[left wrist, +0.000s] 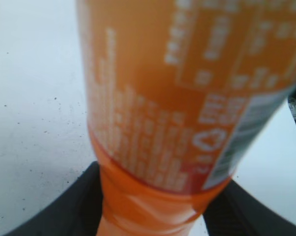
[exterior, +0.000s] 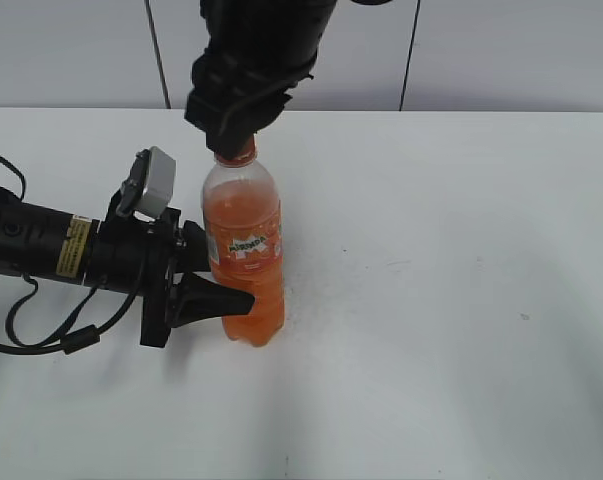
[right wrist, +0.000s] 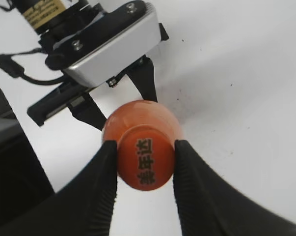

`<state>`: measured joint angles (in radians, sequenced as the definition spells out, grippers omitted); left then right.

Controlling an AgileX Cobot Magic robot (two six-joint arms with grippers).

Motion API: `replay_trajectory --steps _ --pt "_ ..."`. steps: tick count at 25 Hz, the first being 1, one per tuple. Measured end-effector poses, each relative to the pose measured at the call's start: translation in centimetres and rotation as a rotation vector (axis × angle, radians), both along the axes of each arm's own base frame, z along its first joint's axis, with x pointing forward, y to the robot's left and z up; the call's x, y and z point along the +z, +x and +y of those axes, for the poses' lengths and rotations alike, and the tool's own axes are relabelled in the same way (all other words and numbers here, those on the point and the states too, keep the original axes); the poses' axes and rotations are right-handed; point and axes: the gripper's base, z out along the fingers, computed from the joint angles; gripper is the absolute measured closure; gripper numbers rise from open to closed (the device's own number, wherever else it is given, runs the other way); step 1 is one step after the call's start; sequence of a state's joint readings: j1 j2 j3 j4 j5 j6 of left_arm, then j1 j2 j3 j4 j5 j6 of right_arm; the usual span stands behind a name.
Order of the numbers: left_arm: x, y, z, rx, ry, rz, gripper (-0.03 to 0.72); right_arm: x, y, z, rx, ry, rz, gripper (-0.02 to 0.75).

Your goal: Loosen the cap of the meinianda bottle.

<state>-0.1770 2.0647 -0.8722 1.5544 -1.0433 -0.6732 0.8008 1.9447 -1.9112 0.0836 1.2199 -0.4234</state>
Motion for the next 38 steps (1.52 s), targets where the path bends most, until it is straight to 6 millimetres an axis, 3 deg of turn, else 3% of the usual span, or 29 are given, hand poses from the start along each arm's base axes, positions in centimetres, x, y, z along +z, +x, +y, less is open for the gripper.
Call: replay_trajectory --steps 5,12,23,30,35,38 --pt "0.0 0.0 0.0 0.0 0.0 0.0 0.319 -0.2 0.1 0.2 0.332 -0.079 -0.12 0.473" --pt "0.0 0.0 0.1 0.001 0.001 0.0 0.319 -0.3 0.2 0.4 0.563 -0.125 -0.205 0.473" --pt "0.0 0.0 0.1 0.001 0.001 0.001 0.319 -0.3 0.3 0.4 0.762 -0.173 -0.28 0.473" --pt "0.0 0.0 0.1 0.001 0.001 0.001 0.319 -0.2 0.2 0.3 0.79 -0.184 -0.294 0.46" --pt "0.0 0.0 0.0 -0.001 0.001 0.001 0.319 -0.2 0.2 0.2 0.787 -0.187 -0.292 0.372" --pt "0.0 0.0 0.0 -0.001 0.001 0.001 0.319 0.9 -0.2 -0.2 0.742 -0.164 -0.299 0.307"
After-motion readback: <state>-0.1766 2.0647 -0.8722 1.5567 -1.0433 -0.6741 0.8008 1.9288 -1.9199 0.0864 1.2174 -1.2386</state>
